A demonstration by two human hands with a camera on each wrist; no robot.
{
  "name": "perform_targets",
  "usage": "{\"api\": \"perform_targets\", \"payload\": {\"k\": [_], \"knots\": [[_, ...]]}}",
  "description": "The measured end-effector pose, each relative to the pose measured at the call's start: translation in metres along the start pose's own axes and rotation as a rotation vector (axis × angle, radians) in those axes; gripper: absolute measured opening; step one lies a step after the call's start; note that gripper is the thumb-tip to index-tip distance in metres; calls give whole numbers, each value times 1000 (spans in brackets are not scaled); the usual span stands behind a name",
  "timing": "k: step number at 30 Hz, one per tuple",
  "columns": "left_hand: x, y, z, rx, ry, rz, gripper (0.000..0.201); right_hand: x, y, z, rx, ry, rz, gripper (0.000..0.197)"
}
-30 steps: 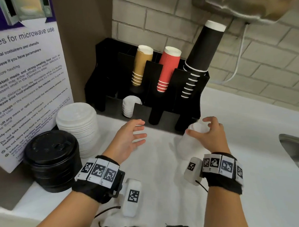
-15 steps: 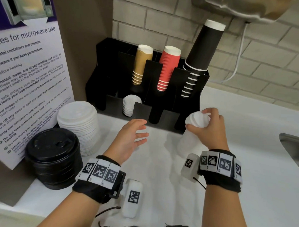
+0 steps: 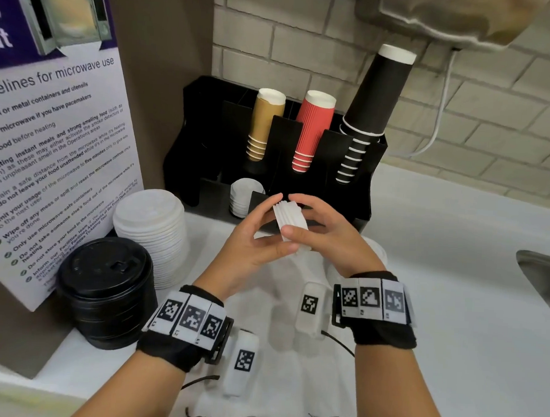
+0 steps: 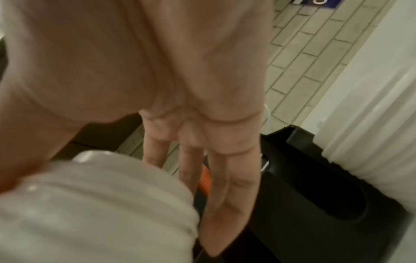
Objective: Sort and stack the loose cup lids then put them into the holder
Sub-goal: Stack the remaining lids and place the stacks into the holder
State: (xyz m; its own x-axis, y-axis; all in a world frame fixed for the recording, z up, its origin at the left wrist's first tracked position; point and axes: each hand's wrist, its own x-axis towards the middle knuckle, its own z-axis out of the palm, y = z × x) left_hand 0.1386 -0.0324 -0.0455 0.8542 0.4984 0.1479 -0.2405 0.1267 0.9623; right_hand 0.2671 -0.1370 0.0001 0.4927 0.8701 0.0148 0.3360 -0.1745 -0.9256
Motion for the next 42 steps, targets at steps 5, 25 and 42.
{"api": "perform_targets", "payload": {"k": [5,25,42], "knots": [[-1,0,2,55,60,32,76,0,-6,-2,-17,-12,-13,63],[8,-10,-10,45,329,-153,48,74,-42,-1,-234,193,-258,60],[8,-15,-21,67,321,-369,16,172,-7,68,-1231,-74,-128,72]]}}
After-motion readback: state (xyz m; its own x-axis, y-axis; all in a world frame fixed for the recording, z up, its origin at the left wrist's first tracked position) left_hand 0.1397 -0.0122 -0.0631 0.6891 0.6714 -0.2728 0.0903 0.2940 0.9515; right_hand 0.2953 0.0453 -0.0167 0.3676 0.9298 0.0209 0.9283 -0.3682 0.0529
